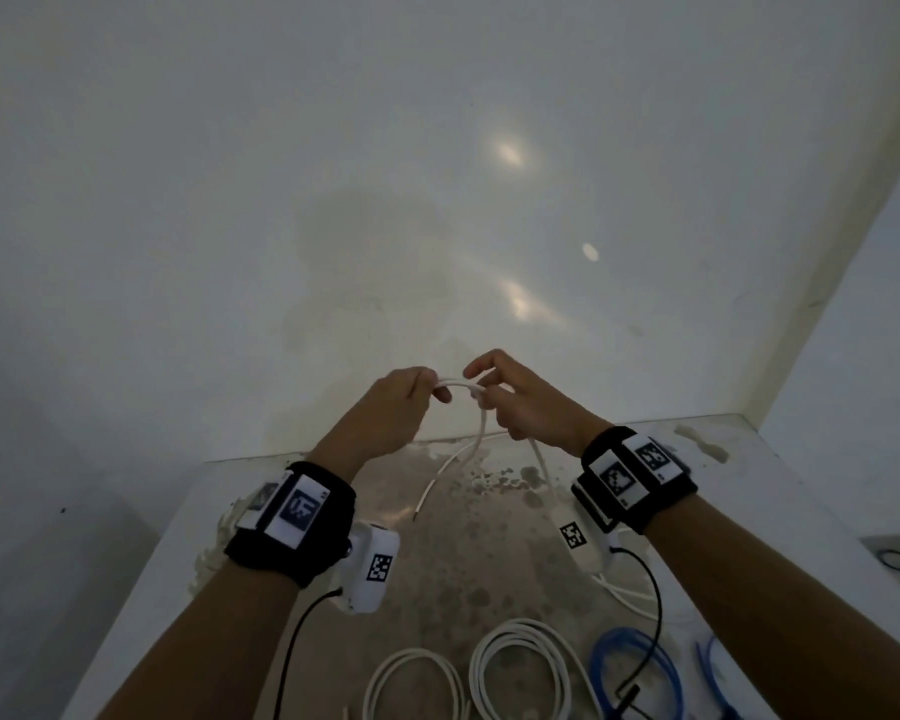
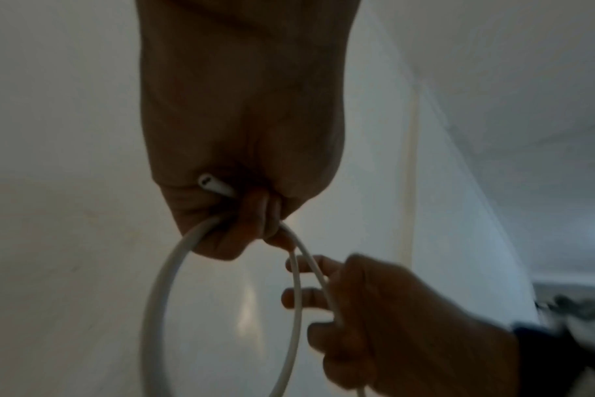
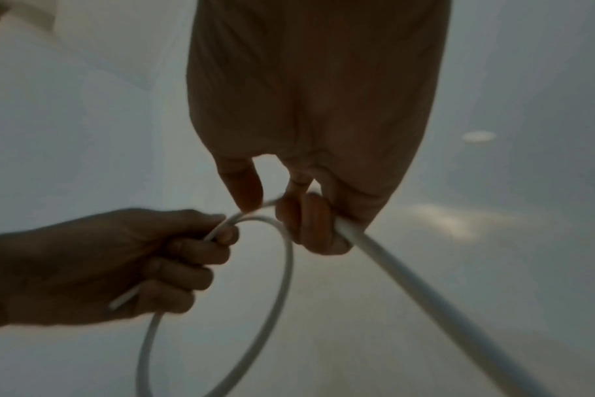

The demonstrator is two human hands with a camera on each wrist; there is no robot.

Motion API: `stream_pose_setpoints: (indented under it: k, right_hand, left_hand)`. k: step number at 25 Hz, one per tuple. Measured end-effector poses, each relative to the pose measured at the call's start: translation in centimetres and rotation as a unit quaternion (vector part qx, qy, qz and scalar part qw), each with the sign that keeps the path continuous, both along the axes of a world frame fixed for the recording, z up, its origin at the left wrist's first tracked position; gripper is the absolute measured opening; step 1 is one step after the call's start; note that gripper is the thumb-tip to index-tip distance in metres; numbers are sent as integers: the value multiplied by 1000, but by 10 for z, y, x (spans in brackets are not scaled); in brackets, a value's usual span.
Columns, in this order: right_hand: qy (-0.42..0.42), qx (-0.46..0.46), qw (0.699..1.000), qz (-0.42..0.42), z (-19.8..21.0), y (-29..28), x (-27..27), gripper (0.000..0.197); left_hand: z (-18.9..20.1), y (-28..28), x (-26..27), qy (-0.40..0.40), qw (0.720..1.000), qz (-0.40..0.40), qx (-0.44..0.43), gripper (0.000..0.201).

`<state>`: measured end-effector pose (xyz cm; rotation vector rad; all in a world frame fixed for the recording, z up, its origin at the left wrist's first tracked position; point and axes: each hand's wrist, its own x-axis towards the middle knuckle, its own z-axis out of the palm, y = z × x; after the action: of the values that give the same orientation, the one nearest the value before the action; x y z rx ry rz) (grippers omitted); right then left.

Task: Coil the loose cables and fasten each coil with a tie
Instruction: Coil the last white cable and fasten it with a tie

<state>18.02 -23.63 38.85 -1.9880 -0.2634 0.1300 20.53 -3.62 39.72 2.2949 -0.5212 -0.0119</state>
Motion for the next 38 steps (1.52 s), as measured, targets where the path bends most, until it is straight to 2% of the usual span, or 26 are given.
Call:
stream_pose_setpoints:
  k: [2, 3, 7, 9, 10, 12, 13, 14, 15, 18, 21, 22, 23, 25, 26, 27, 28, 29, 30, 31, 33, 36, 38]
  right_hand:
    - [-33, 11, 999, -37, -12, -20, -1, 15]
    - [-54, 15, 997, -47, -19, -29, -1, 14]
    - [-161, -35, 984, -68, -33, -31, 2, 22]
    - [-186, -14, 980, -74, -34, -23, 6, 23]
    - [-177, 13, 981, -80, -36, -25, 7, 24]
    - [-136, 51, 985, -91, -55, -38, 5, 26]
    - [-122, 40, 987, -99, -71, -47, 3, 26]
    - [-112, 4, 988, -106, -85, -55, -1, 26]
    - [-103, -52, 988, -105, -98, -59, -5, 27]
    - [-133, -228, 964, -33, -95, -46, -19, 25]
    - [-159, -335, 922, 108, -52, -9, -38, 26]
    - [-172, -350, 909, 143, -35, 1, -43, 28]
    - [-195, -354, 899, 166, -19, 7, -46, 30]
    - [-252, -333, 892, 176, 8, 8, -44, 26]
    - [-268, -302, 902, 155, 19, 4, -39, 20]
    - [-265, -252, 923, 122, 26, -3, -33, 13]
    - [-245, -198, 945, 85, 29, -10, -27, 9]
    - [-221, -163, 960, 51, 29, -17, -20, 14]
    - [-205, -155, 966, 24, 25, -22, -14, 23]
    - [-192, -151, 970, 8, 20, -28, -9, 31]
    - [-156, -83, 984, -14, 5, -42, -3, 38]
    - [-62, 32, 995, -73, -29, -79, 0, 37]
    - [-15, 4, 996, -84, -63, -105, 0, 30]
  left_hand:
    - [0, 7, 5, 61, 988, 47, -133, 40]
    - [1, 11, 5, 81, 981, 51, -169, 40]
    - [2, -3, -5, 189, 967, -33, -166, 39]
    - [3, -17, -11, 242, 941, -42, -232, 37]
    - [5, -21, -11, 261, 919, -29, -295, 35]
    - [14, -13, -5, 280, 847, 14, -452, 33]
    - [19, -6, 2, 274, 808, 33, -521, 33]
    - [22, 2, 9, 258, 780, 49, -568, 34]
    - [22, 8, 14, 237, 769, 63, -591, 35]
    - [9, 5, 19, 196, 782, 89, -585, 33]
    - [-3, -17, 13, 211, 787, 87, -574, 32]
    - [-5, -23, 9, 218, 798, 83, -555, 32]
    - [-7, -28, 4, 222, 817, 73, -527, 33]
    - [-10, -37, -8, 217, 875, 29, -432, 33]
    - [-12, -40, -15, 212, 903, 1, -374, 34]
    - [-12, -43, -20, 218, 918, -22, -330, 35]
    - [-13, -44, -23, 240, 921, -38, -305, 35]
    - [-12, -43, -24, 277, 911, -54, -301, 35]
    - [-12, -42, -23, 326, 888, -75, -315, 35]
    - [-10, -39, -23, 375, 858, -96, -336, 35]
    - [-10, -30, -20, 431, 806, -116, -389, 37]
    - [-11, -4, -9, 429, 736, -114, -511, 36]
    - [-11, 21, 3, 396, 683, -130, -601, 31]
